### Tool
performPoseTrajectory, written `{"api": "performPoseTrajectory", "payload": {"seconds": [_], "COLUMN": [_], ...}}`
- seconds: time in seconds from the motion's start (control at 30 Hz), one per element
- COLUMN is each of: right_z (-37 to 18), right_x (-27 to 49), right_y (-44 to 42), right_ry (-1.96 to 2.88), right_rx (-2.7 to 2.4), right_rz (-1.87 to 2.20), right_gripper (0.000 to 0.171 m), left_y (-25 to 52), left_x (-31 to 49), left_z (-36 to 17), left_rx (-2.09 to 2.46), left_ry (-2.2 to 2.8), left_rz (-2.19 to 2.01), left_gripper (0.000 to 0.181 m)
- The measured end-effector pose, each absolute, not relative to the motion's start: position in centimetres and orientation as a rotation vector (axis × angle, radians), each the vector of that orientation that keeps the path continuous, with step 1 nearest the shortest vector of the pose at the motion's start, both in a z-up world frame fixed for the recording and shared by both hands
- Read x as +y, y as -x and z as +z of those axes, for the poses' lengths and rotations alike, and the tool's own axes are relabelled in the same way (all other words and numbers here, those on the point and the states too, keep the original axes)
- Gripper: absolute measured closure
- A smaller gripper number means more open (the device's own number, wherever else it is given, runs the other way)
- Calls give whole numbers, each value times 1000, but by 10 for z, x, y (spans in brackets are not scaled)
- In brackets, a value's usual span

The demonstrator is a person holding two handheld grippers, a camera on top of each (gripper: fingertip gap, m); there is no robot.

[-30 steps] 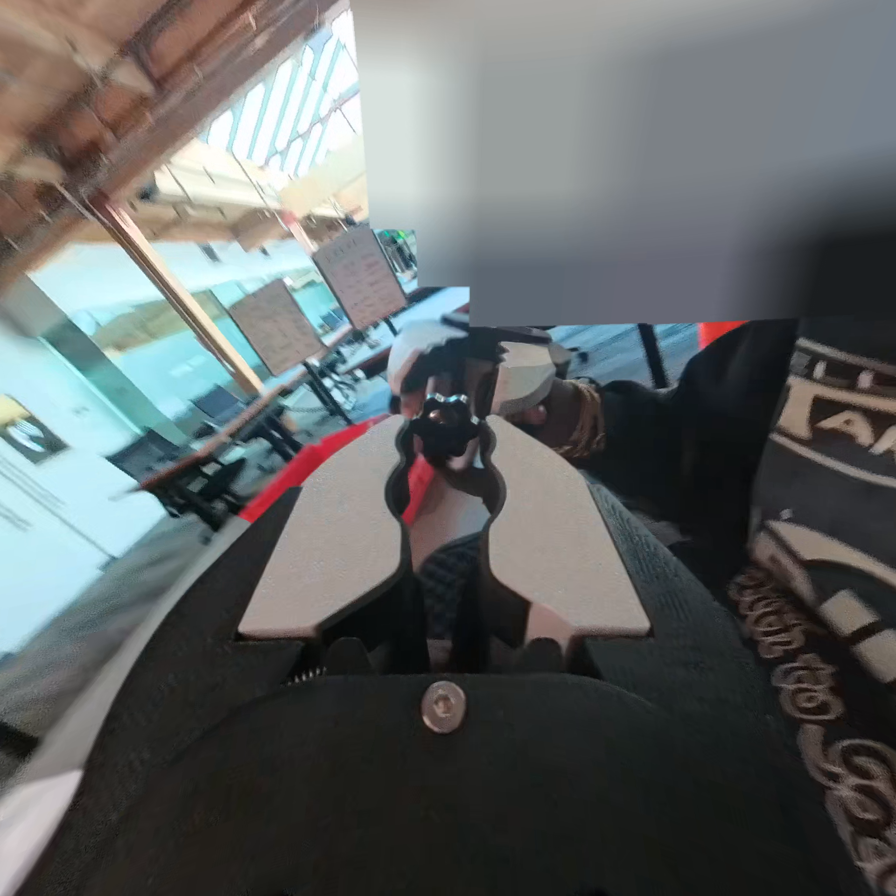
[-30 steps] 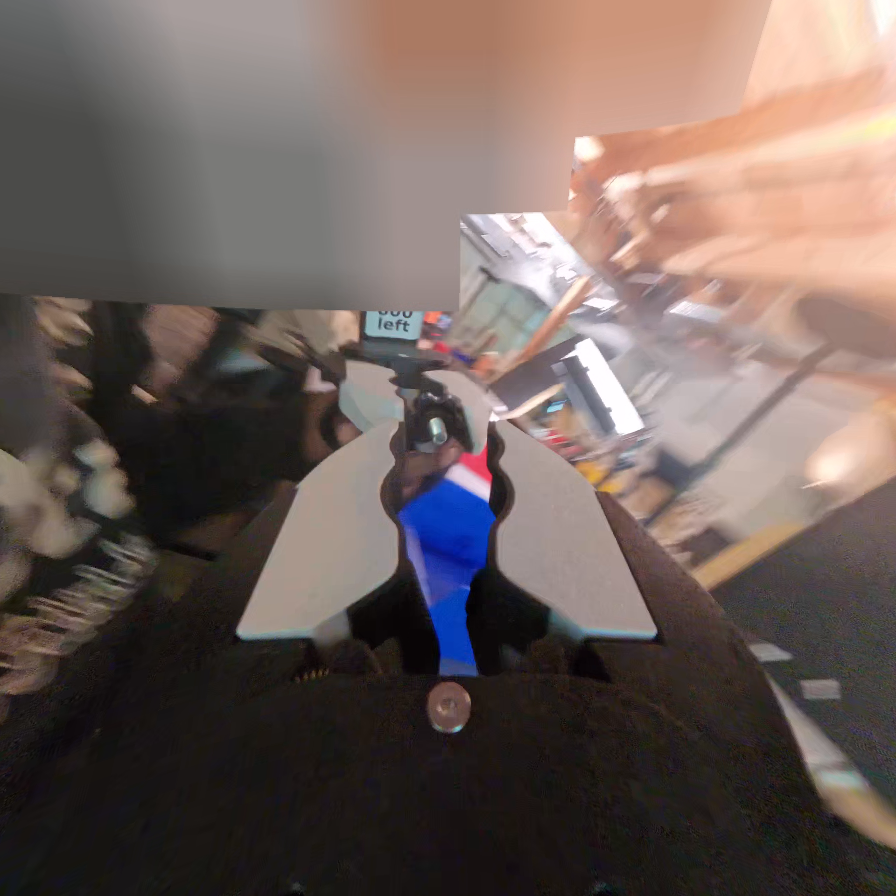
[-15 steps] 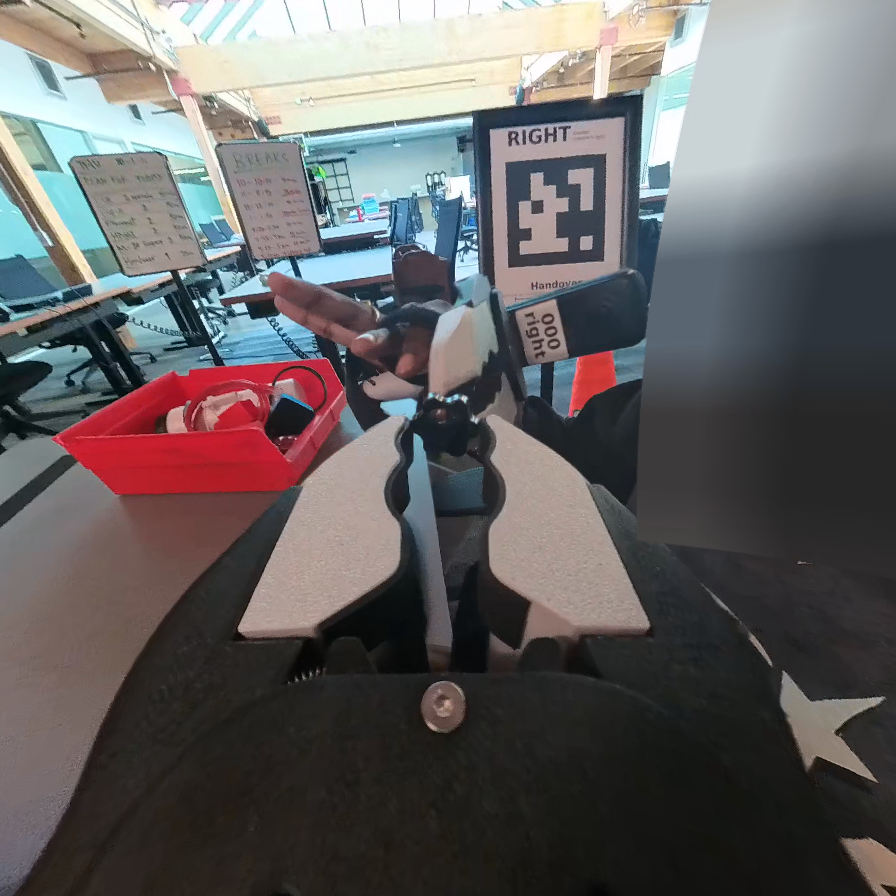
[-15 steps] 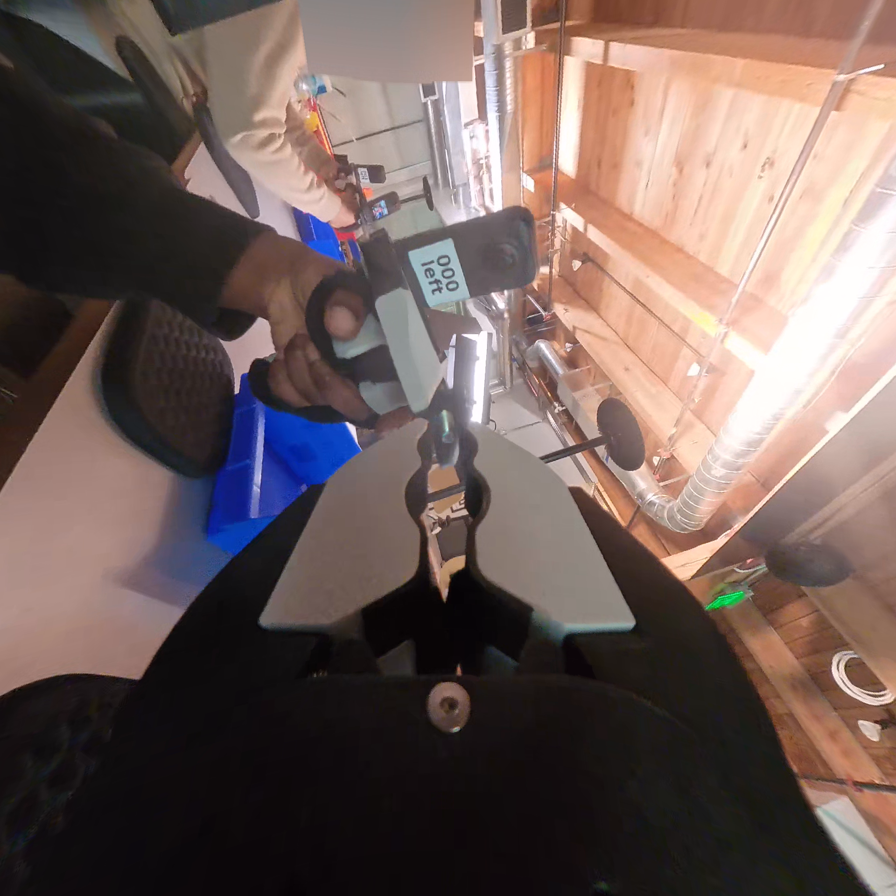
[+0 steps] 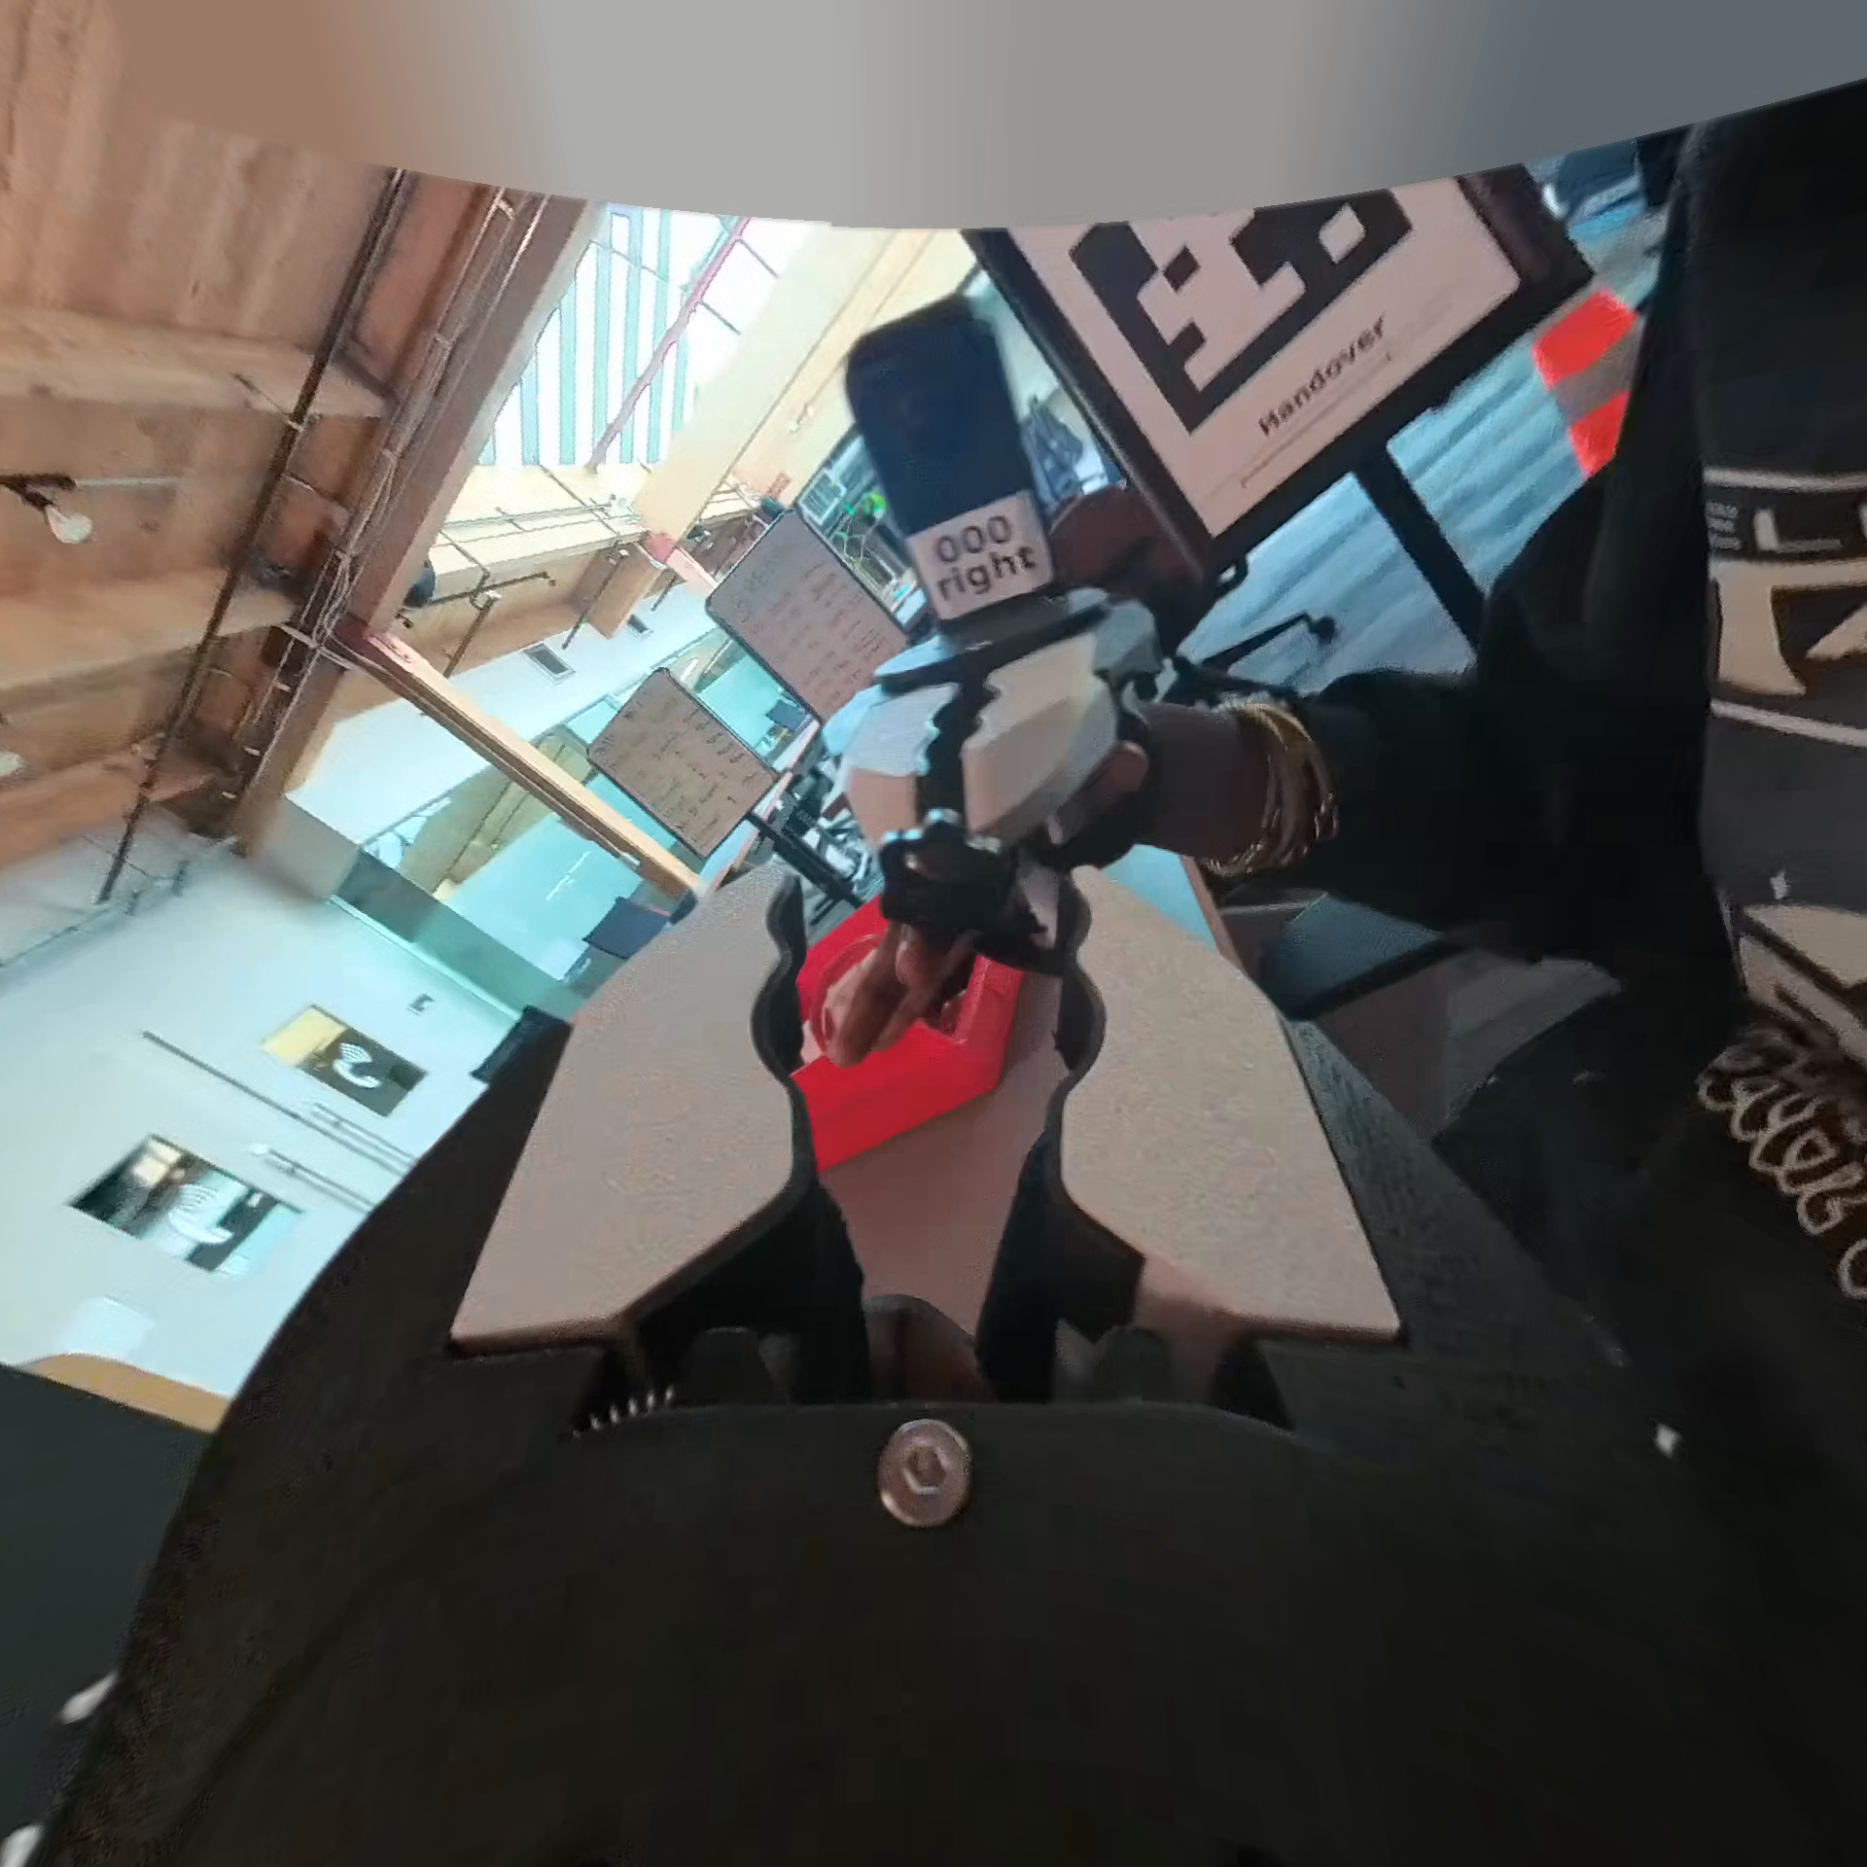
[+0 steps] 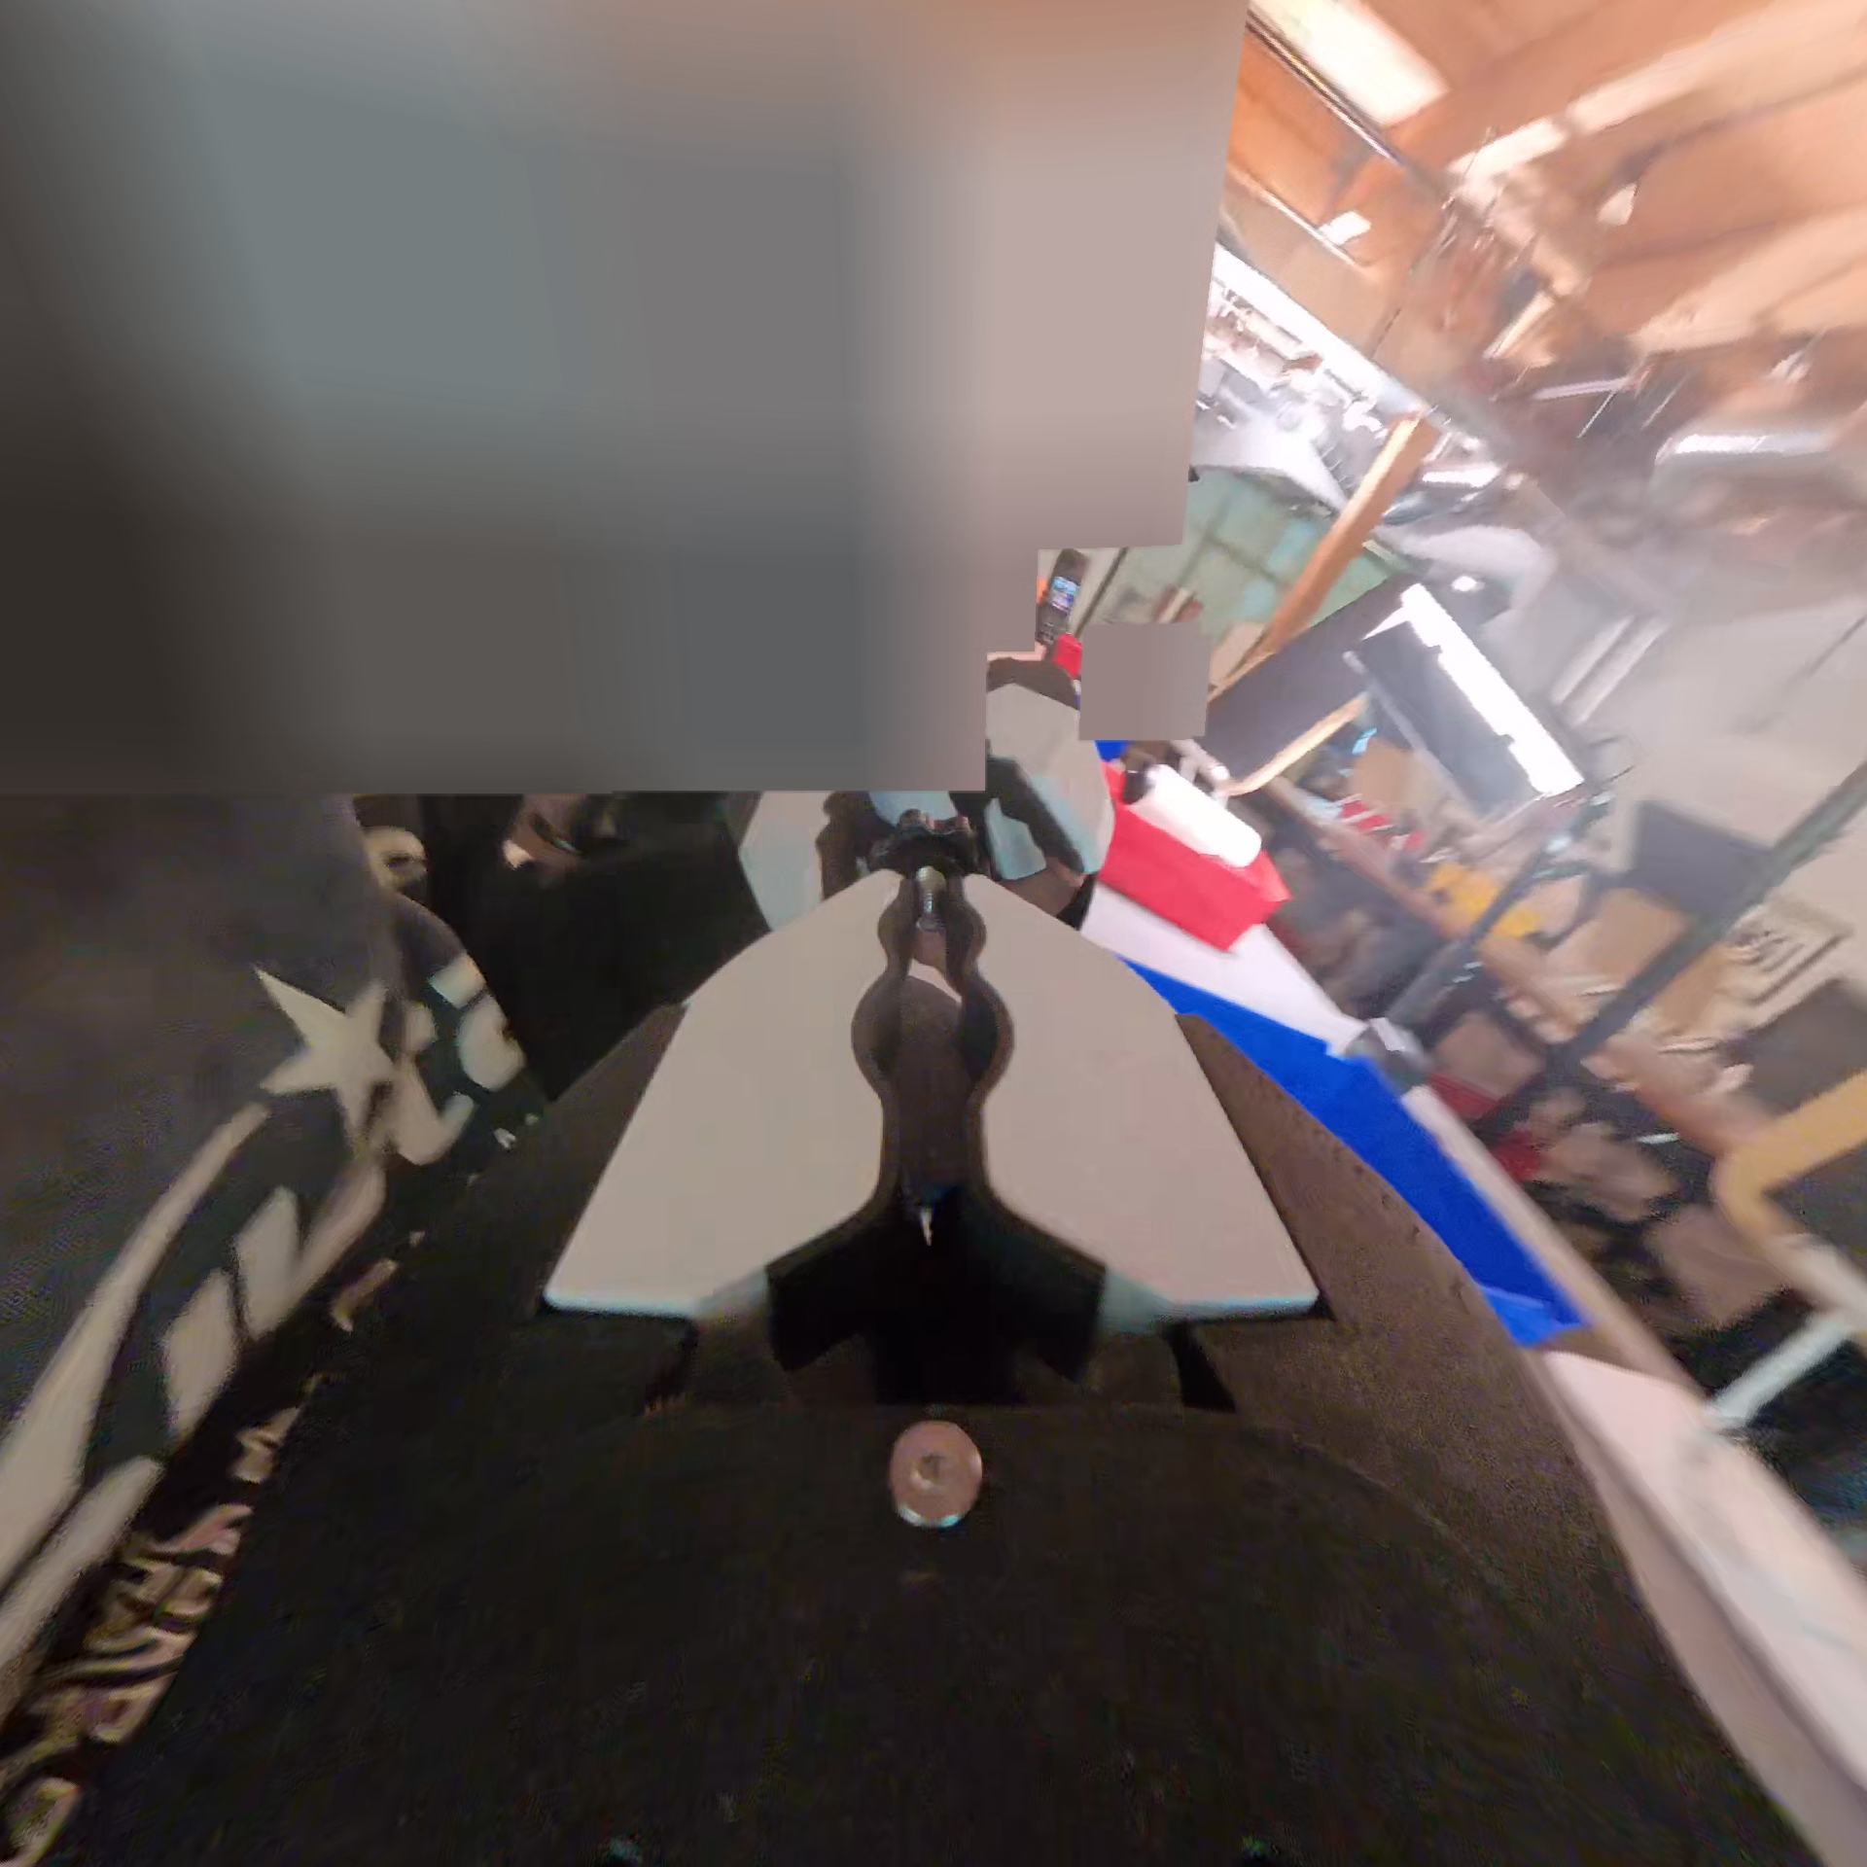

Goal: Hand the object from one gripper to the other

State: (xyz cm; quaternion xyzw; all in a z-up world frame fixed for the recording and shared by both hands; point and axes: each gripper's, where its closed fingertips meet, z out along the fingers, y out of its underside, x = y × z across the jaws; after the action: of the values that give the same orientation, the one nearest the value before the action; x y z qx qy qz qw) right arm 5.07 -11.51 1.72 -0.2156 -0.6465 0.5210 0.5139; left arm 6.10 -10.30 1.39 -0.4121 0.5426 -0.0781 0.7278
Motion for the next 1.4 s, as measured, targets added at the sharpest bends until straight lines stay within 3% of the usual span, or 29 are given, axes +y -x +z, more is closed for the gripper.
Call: {"api": "performPoseTrajectory", "payload": {"seconds": [0.2, 0.43, 0.6, 0.73, 0.83, 1.23, 1.4], "right_z": [12, 16, 26, 20, 15, 7, 15], "right_x": [-115, -115, -112, -108, -105, -108, -115], "right_y": [-49, -49, -52, -53, -50, -45, -48], "right_ry": [639, 596, 310, 86, 73, 94, 259], "right_rx": [-1596, -1556, -1434, -1394, -1419, -1476, -1500], "right_rz": [1387, 1375, 1030, 567, 469, 444, 781], "right_gripper": [166, 165, 147, 152, 155, 166, 165], "left_y": [-65, -66, -61, -60, -60, -69, -71], "left_x": [-100, -101, -99, -100, -101, -103, -112], "left_z": [7, 10, 15, 16, 10, 0, 10], "left_rx": [1229, 1187, 1075, 1027, 1039, 1124, 1216], "left_ry": [939, 1020, 1142, 1207, 1267, 1260, 981], "left_rz": [-151, -322, -611, -808, -867, -770, -392], "left_gripper": [156, 157, 157, 157, 157, 157, 134]}}
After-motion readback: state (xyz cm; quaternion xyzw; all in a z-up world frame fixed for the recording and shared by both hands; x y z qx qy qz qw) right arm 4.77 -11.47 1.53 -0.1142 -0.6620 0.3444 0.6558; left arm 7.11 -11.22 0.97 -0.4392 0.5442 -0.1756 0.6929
